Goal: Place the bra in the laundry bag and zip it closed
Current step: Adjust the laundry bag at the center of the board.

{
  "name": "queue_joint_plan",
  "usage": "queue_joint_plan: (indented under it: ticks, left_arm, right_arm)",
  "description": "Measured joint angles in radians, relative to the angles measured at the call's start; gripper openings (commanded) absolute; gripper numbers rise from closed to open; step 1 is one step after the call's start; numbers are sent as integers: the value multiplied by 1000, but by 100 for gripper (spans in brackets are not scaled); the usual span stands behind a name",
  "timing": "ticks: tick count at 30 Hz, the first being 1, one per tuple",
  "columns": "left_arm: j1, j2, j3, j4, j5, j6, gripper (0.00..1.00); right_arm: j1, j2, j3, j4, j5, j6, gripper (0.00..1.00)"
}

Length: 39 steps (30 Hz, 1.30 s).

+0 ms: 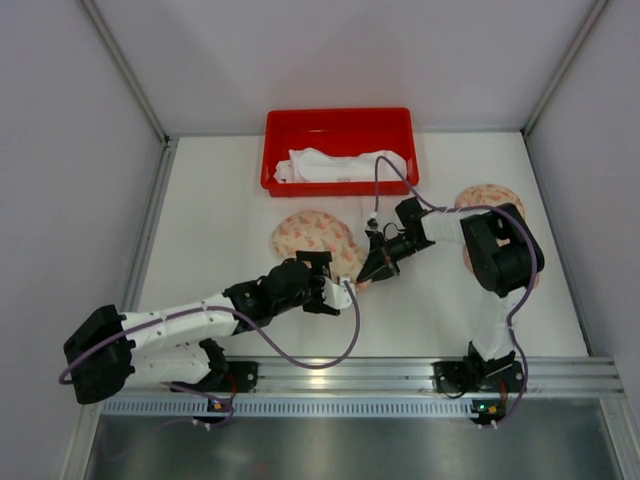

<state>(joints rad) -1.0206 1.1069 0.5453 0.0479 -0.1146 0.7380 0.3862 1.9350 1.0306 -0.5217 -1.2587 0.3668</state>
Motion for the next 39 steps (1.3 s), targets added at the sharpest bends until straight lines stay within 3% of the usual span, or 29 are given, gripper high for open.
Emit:
queue_joint_plan:
  ticks: [14, 18, 25, 28, 32, 36, 39]
  left_arm:
    - [-69, 149, -51, 190, -93, 76, 97]
    - [-86, 55, -80, 142, -61, 77, 98]
    - [-92, -201, -64, -86, 39, -5, 97]
    - [-93, -268, -43, -208, 95, -18, 92]
    - [-94, -288, 33, -368, 183, 24, 76]
    - [-117, -150, 205, -502, 219, 87, 59]
    - [-157, 18, 350, -560, 221, 129, 56]
  right_arm:
    - [40, 10, 5, 0, -34, 0, 0]
    - [43, 24, 13, 0, -49, 1, 0]
    - [33, 37, 13, -7, -56, 2, 0]
    - [32, 37, 13, -7, -53, 2, 0]
    - [31, 37, 13, -7, -52, 2, 0]
    - [31, 38, 13, -7, -51, 2, 0]
    - [31, 40, 13, -7, -51, 2, 0]
